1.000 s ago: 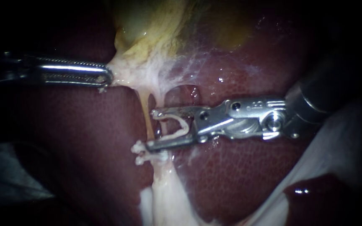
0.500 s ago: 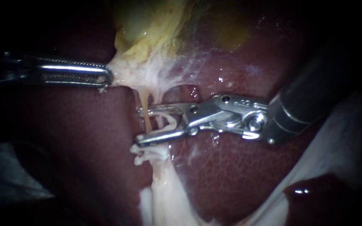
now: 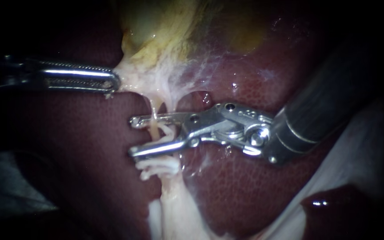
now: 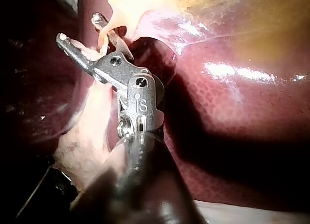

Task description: Clipping third clip left tube

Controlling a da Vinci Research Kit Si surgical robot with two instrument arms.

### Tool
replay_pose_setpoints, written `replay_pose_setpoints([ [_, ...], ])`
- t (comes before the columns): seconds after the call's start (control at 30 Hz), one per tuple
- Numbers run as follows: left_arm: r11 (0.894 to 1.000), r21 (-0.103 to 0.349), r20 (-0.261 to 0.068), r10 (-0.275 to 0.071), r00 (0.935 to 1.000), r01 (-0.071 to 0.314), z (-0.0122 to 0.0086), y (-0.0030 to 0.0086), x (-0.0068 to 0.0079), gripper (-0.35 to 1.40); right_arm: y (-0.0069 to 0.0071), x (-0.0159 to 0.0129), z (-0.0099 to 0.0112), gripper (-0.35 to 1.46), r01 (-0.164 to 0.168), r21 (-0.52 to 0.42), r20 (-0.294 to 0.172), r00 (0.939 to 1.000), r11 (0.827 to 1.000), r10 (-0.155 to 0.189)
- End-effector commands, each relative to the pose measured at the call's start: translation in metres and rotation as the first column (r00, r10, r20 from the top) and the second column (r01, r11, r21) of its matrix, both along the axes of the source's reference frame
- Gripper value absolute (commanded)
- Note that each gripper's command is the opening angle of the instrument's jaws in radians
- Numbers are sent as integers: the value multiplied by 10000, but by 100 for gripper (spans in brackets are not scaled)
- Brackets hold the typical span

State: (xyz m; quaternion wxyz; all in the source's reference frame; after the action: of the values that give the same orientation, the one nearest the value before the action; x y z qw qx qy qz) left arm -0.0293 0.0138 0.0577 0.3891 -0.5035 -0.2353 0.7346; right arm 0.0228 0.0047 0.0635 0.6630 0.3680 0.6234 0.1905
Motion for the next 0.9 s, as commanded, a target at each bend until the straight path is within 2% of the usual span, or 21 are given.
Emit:
replay_pose_setpoints([
  [0.03, 10000, 2, -3, -2, 10000, 2, 0, 0, 0, -35, 1, -1, -4, 46, -18, 24, 20, 10000, 10000, 18],
  [0.13, 10000, 0, -2, 0, 10000, 0, 1, 0, 0, -35, 6, -6, -14, 39, -12, 85, -1, 10000, 10000, 12],
  [0.33, 10000, -1, -4, -3, 10000, 3, 1, 0, 0, -35, 14, -17, -19, 27, -667, 65, 465, 9967, 9977, 664],
  [0.63, 10000, -5, -5, -2, 10000, 2, 2, 0, -1, -35, 13, -25, -18, -35, -565, 220, 763, 9956, 9982, 547],
  [0.77, 10000, -5, -6, -4, 10000, 4, 2, 0, -1, -35, 12, -26, -18, -35, -425, 438, 993, 9943, 9981, 379],
  [0.9, 10000, -5, -7, -6, 10000, 6, 2, 0, -1, -35, 10, -26, -17, -35, -398, 471, 1029, 9941, 9981, 348],
])
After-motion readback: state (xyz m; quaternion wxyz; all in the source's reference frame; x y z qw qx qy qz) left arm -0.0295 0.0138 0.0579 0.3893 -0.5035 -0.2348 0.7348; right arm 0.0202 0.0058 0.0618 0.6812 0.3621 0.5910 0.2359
